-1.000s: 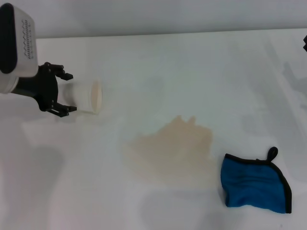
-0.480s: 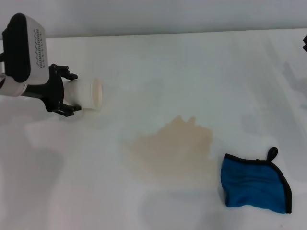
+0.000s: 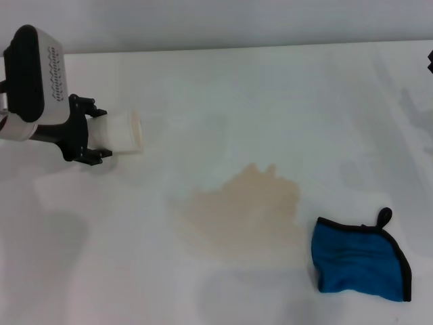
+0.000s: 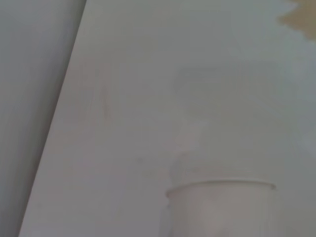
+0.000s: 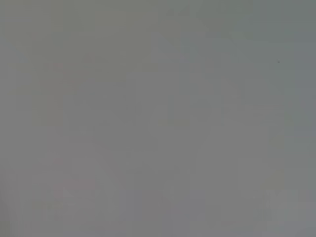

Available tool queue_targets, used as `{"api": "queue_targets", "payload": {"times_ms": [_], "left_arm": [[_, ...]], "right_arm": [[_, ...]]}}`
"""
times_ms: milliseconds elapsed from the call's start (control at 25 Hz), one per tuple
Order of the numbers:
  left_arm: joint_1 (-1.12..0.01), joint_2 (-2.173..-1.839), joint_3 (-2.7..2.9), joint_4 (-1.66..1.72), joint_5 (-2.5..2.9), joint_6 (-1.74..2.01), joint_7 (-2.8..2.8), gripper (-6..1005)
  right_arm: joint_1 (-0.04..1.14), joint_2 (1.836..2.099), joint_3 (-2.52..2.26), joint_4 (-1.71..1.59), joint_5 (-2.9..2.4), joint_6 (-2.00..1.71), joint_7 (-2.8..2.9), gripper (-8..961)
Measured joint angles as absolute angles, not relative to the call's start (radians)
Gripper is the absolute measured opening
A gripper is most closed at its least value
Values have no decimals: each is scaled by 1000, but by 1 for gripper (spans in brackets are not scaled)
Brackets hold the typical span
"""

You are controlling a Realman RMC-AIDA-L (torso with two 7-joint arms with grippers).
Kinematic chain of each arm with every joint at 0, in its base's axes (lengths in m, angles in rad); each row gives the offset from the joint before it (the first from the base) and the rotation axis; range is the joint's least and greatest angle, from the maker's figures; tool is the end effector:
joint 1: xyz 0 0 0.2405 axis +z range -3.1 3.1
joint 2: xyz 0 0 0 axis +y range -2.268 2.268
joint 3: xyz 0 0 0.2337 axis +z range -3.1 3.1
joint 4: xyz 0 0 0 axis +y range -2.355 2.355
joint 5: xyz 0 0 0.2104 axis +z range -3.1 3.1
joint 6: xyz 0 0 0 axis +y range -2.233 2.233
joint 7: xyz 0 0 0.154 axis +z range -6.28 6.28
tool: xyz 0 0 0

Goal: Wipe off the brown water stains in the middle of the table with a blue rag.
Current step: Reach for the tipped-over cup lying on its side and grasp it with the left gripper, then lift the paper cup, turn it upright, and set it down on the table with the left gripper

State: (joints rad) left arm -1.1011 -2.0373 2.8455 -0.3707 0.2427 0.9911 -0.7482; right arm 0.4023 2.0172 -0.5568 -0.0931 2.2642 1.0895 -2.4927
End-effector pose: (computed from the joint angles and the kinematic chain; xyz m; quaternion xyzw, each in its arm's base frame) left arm -0.2440 0.4215 -0.0250 -0.9656 0.1157 0.1417 0.1849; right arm 0.3778 0.3226 0.0586 -0.6149 0.3742 0.3318 0.6097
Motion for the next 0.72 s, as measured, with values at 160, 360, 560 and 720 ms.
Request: {"api": "queue_targets", "payload": {"times_ms": [160, 360, 560, 720], "left_arm": [[-1101, -2037, 2845, -370, 218, 987, -752, 764], [-1101, -2039, 2844, -380, 124, 999, -759, 766], [-1092, -2039, 2844, -383, 66, 1011, -765, 762], [-1055, -2042, 2844, -384, -100, 1071, -765, 762]], "right_arm": [[402, 2017, -557, -92, 2264, 1090, -2493, 858], [397, 2016, -557, -92, 2264, 1091, -2493, 858], [391, 2016, -557, -97, 2264, 1094, -2492, 858], [389, 2015, -557, -103, 2264, 1094, -2479, 858]]}}
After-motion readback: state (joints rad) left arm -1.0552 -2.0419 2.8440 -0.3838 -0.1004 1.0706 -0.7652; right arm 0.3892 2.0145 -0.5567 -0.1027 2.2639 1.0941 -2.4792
